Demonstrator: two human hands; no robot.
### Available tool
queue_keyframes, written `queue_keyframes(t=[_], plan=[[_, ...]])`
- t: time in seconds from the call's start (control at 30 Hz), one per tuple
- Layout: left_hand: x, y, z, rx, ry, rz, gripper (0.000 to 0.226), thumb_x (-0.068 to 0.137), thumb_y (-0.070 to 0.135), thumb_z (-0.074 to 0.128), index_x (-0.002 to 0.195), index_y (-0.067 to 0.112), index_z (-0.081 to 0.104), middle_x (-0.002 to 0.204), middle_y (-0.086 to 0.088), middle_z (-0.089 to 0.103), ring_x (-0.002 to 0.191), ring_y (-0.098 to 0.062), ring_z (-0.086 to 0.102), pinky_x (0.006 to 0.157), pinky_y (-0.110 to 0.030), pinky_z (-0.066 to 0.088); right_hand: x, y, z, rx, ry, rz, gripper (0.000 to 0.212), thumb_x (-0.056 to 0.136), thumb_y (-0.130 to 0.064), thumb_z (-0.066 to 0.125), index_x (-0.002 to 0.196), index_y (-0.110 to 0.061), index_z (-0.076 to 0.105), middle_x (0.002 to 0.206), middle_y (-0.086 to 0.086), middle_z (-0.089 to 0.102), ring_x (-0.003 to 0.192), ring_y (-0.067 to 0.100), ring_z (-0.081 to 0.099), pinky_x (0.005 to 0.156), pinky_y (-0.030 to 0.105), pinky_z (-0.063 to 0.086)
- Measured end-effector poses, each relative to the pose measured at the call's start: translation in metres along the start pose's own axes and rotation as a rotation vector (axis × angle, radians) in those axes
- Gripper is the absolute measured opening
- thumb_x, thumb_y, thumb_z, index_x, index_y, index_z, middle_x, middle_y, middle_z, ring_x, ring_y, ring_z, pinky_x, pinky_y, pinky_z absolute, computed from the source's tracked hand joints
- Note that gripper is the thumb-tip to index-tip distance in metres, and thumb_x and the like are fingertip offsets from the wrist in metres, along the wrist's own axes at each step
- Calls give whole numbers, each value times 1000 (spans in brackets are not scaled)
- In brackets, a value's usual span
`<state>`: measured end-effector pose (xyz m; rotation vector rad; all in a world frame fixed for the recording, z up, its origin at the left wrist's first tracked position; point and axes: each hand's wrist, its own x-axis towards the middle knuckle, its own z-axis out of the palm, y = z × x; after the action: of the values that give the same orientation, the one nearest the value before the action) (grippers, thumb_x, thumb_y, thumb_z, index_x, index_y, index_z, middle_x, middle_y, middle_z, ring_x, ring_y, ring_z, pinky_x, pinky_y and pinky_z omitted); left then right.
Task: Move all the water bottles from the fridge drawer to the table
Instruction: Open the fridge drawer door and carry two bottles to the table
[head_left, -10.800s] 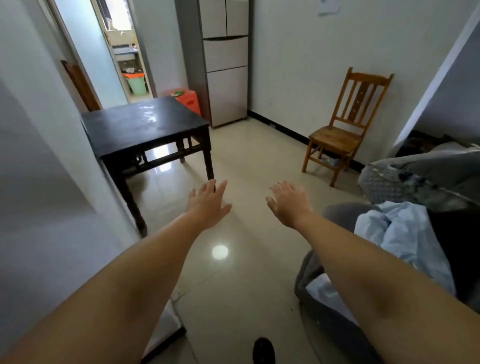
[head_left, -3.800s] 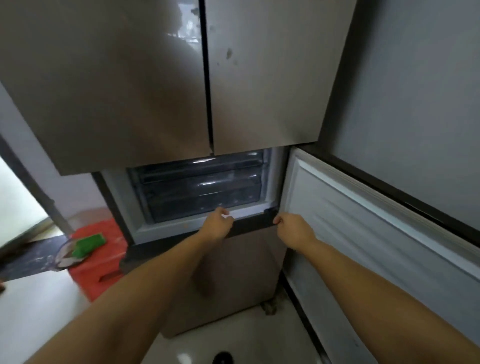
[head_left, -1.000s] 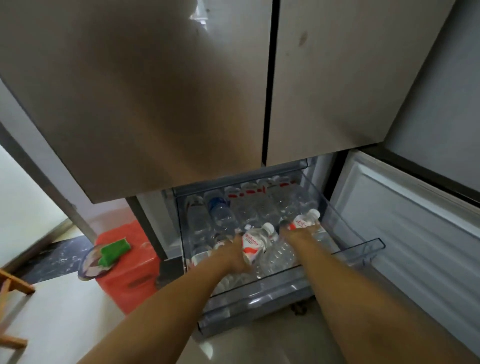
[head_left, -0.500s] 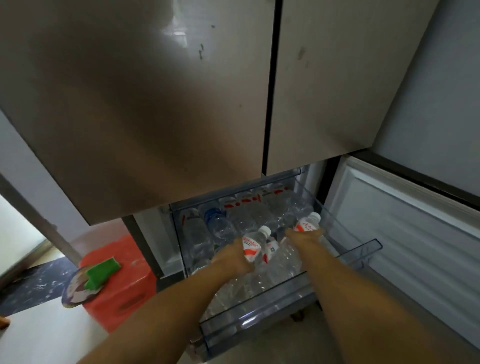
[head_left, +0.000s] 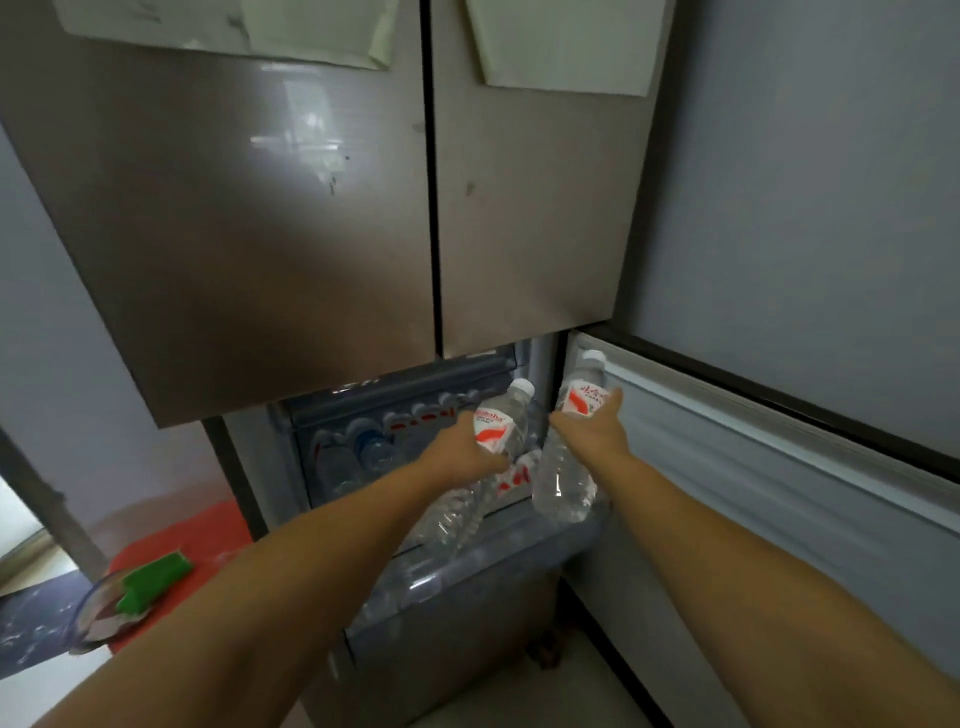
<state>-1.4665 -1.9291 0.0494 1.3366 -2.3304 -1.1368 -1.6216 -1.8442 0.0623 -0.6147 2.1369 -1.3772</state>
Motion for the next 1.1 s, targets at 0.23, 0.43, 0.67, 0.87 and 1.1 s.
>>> queue_keyframes(t=[0.23,0.43,0.67,0.87,1.1], plan=[[-54,57,73,-82,121,252,69,80,31,70,136,20,33,121,-5,59,103,-23,60,88,-39,52,-60,41,-100,-268,159,-288,105,79,-28,71,152,-34,-5,132,12,43,106,27,56,85,38,50],[-82,86,149,-121,35,467,57,77,41,69,125,34,38,110,5,61,95,-16,63,83,-45,55,-106,106,-189,-429,297,-278,105,80,-33,68,151,-36,-9,131,8,41,106,24,55,84,35,51],[-102,115,247,-103,-183,657,64,78,34,72,131,27,37,113,5,58,95,-13,61,76,-27,50,-165,189,-257,-546,444,-80,105,80,-37,69,152,-35,-8,136,7,39,111,27,55,85,36,50],[-118,141,313,-59,-411,814,62,73,37,72,126,30,41,109,4,61,89,-14,62,75,-34,56,-218,235,-296,-566,628,164,104,81,-37,68,152,-32,-8,133,8,40,110,27,55,87,37,48],[-153,177,371,33,-656,1010,74,74,42,72,136,27,34,117,2,58,97,-20,62,78,-35,54,-287,261,-321,-479,903,381,106,80,-36,70,151,-35,-9,135,7,40,111,26,55,93,39,50]])
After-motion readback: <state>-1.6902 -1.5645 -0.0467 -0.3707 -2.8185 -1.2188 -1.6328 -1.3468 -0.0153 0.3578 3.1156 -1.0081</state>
